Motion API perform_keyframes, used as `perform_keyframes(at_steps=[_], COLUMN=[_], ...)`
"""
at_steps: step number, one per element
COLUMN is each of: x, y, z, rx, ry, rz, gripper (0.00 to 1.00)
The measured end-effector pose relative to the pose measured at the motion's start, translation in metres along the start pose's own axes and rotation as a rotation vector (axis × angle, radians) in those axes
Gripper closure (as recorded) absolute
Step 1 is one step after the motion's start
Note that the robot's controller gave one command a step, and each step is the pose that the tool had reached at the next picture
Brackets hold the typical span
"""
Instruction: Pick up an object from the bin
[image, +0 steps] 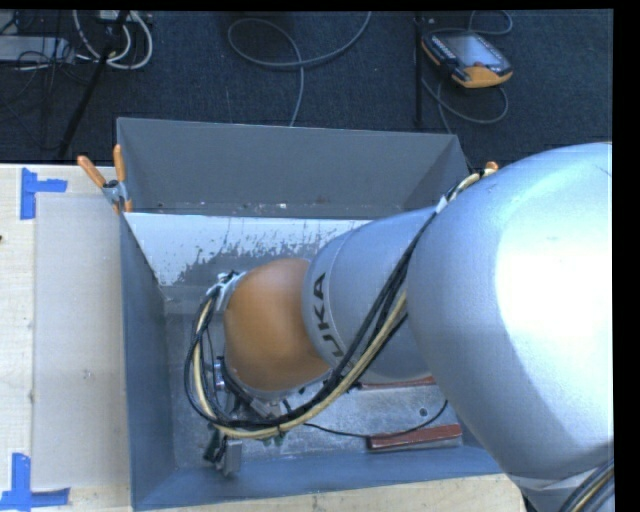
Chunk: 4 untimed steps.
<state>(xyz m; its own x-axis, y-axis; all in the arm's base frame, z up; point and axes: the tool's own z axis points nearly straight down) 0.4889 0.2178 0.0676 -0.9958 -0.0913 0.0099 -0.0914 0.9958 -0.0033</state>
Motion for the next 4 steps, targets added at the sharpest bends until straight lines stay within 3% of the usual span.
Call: perform_keyframes(at_steps=[1, 2, 3, 4], x=[-0.002, -0.002, -0.078, -0.125], y=[0.002, 0.001, -0.006, -0.028], z=[-0.006, -0.005, -0.005, -0.005], rx=[-0.005, -0.004, -0.003, -0.002], ry=[-0.008, -0.009, -0.013, -0.015], rz=[0.002, 0.004, -0.178, -0.349], gripper=[1.0, 0.0, 0.0, 0.0])
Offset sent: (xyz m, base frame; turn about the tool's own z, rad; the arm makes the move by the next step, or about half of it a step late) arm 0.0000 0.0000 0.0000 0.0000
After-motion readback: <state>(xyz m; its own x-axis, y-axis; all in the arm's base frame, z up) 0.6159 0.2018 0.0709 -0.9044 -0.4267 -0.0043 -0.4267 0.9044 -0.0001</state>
